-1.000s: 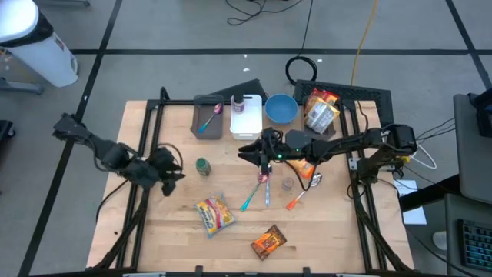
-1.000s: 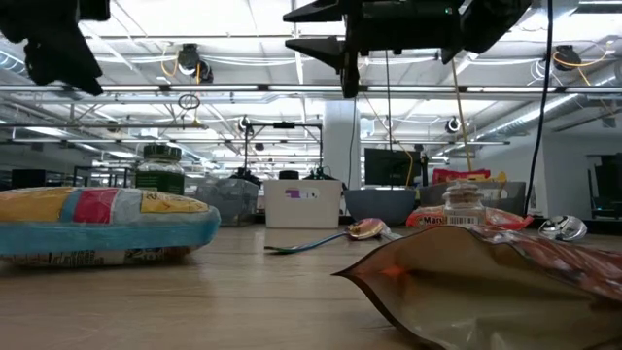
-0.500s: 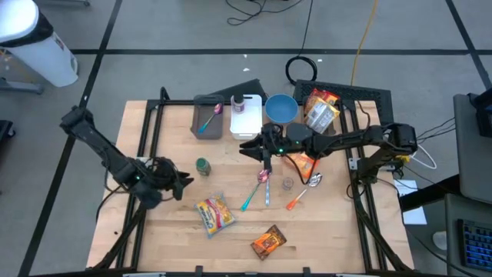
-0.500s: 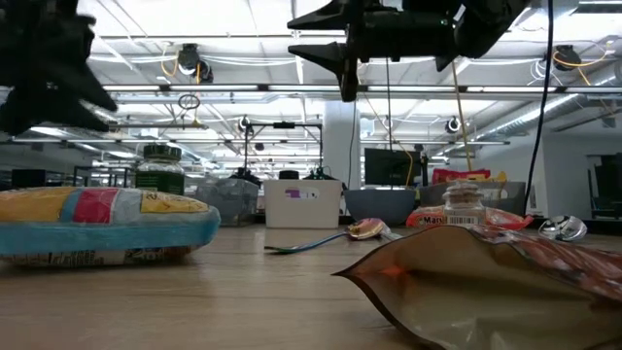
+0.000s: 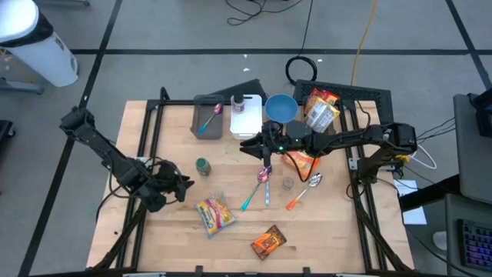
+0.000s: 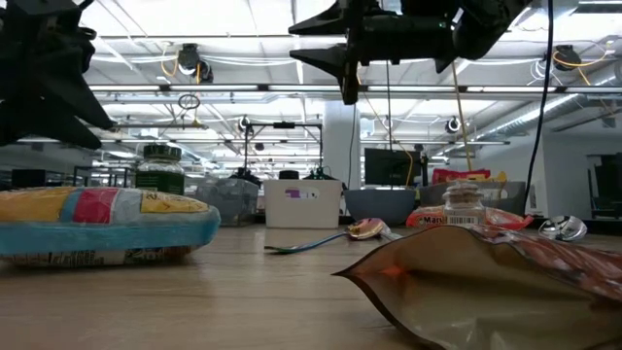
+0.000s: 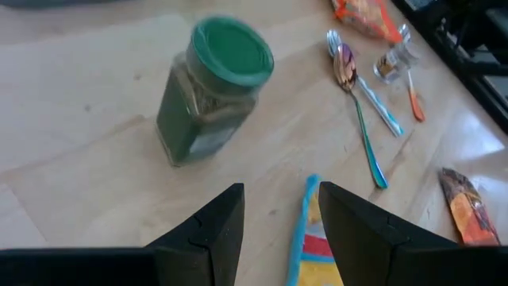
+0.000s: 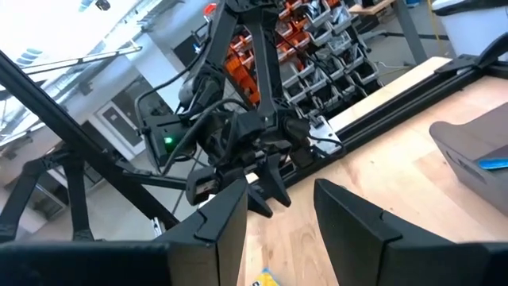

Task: Pick & Place Food Item
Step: Put the green seasoning bottle into the white bin

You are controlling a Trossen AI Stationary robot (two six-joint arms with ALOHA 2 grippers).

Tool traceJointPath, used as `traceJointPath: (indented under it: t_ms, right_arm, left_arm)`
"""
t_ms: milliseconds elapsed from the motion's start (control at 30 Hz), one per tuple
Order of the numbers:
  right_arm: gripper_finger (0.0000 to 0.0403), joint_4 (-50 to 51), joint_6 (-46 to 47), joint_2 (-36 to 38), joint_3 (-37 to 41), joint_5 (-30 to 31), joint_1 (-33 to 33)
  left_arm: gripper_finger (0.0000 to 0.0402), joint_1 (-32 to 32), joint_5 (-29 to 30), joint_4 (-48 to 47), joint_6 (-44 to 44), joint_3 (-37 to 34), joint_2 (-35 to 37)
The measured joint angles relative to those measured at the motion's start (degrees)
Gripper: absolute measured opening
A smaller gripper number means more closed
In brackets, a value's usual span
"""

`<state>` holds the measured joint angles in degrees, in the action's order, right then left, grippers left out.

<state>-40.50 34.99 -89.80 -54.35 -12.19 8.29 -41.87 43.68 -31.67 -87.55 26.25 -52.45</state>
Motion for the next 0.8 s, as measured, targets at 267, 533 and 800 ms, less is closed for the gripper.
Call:
traceJointPath:
  t_ms: [267, 533, 800]
  right_arm:
    - [0.0141, 0.0, -0.1, 0.0, 0.0, 0.1, 0.0]
    - [0.0141, 0.0, -0.1, 0.0, 0.0, 0.1, 0.0]
    - [0.014, 0.0, -0.1, 0.0, 0.0, 0.1, 0.0]
  left_arm:
    - [0.0171, 0.0, -3.7, -0.1, -2.8, 0.0, 0.0]
    - [0.018, 0.0, -7.0, -6.1, -10.7, 0.1, 0.0]
    - [0.0245, 0.0, -10.9, -8.0, -15.3, 0.1, 0.0]
